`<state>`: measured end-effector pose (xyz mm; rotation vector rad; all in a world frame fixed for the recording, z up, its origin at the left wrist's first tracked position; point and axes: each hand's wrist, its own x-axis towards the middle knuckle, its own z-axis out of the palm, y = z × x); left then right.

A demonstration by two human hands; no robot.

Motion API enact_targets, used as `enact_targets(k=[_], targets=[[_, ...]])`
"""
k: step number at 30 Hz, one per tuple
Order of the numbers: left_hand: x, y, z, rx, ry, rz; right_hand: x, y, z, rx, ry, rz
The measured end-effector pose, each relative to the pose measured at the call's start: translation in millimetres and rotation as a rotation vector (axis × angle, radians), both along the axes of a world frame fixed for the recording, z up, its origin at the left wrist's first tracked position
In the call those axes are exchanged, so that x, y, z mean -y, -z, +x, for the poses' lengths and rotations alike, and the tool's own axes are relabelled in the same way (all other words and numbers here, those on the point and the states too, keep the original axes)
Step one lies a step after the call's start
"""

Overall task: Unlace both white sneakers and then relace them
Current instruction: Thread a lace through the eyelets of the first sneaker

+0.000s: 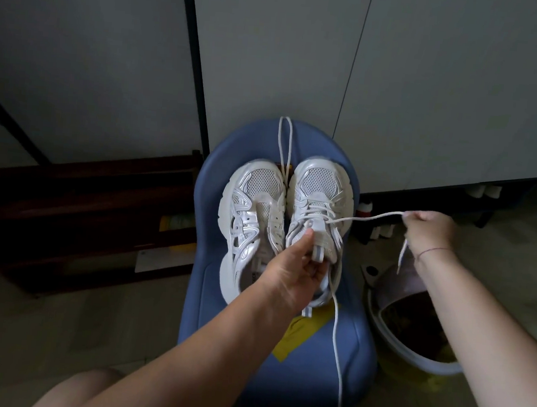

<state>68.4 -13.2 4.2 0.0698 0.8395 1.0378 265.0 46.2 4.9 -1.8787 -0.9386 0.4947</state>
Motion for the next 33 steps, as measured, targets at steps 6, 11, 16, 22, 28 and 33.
enact_targets(k=[6,11,16,22,28,33], targets=[[0.8,-1.6,0.9,-0.018,0.011,0.011,20.9,-11.8,-47.9,-0.036,-0.623,0.101],[2.3,-2.9,0.7,-0.041,0.030,0.018,21.8,0.8,-63.8,0.139,-0.633,0.093],[2.7,-2.5,-0.5,-0.054,0.036,0.020,22.7,0.4,-71.6,0.339,-0.571,0.121],[3.3,-4.3,-0.3,-0.037,0.027,0.025,24.8,0.2,-72.6,0.375,-0.589,0.171],[4.4,-5.2,-0.8,-0.062,0.036,0.034,25.3,-2.3,-71.8,0.425,-0.613,0.168],[5.0,-6.6,-1.3,-0.063,0.034,0.027,26.8,-3.7,-72.7,0.451,-0.618,0.141]])
